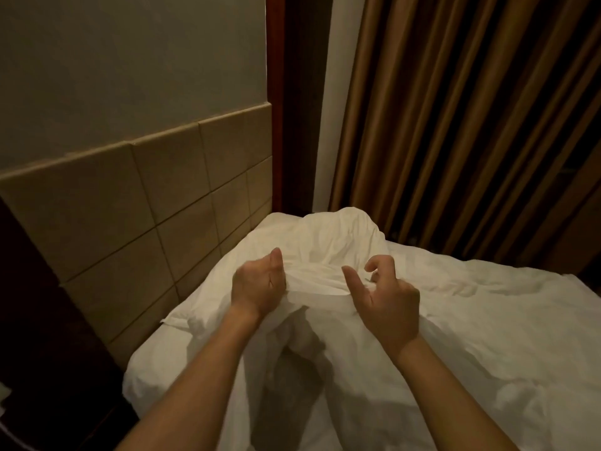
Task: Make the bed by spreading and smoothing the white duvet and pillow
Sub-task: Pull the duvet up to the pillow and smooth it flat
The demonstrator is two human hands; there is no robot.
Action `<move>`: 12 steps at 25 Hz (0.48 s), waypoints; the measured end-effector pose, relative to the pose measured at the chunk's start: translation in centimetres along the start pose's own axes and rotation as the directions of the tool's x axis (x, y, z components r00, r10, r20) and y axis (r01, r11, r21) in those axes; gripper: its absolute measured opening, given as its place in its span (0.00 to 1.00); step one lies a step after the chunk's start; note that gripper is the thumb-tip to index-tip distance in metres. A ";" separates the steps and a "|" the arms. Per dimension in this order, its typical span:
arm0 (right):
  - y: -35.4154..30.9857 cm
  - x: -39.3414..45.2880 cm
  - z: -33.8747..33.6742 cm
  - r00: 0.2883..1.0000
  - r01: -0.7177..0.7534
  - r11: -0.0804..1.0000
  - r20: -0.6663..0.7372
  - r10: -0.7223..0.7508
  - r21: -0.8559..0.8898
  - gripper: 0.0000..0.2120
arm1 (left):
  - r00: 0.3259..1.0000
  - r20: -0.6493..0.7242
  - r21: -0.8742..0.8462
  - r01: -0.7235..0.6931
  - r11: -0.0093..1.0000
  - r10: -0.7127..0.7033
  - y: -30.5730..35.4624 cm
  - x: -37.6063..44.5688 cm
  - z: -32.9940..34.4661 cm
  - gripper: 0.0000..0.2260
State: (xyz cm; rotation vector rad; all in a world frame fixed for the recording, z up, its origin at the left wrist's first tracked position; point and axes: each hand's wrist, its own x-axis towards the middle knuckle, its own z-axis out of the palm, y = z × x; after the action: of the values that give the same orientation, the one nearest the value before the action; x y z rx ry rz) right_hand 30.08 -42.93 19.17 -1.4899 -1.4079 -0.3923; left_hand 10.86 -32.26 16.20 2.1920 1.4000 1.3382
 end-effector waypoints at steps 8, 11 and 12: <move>5.8 6.7 4.1 0.992 0.106 0.985 0.049 -0.113 0.136 0.24 | 0.838 0.396 0.205 -0.478 0.854 0.374 -0.1 13.8 -1.2 0.38; 7.8 8.7 7.5 0.989 0.100 0.982 0.089 -0.115 0.159 0.28 | 0.827 0.434 0.224 -0.484 0.846 0.357 -2.3 17.0 1.2 0.38; 8.8 9.6 9.0 0.989 0.086 0.986 0.107 -0.102 0.144 0.30 | 0.825 0.446 0.217 -0.475 0.853 0.347 -3.2 18.5 2.4 0.34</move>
State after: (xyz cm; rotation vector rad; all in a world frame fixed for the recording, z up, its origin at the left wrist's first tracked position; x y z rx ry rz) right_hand 36.90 -28.64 18.95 -1.3538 -1.5679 -0.2639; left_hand 13.23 -15.05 23.59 2.9122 1.0750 0.7224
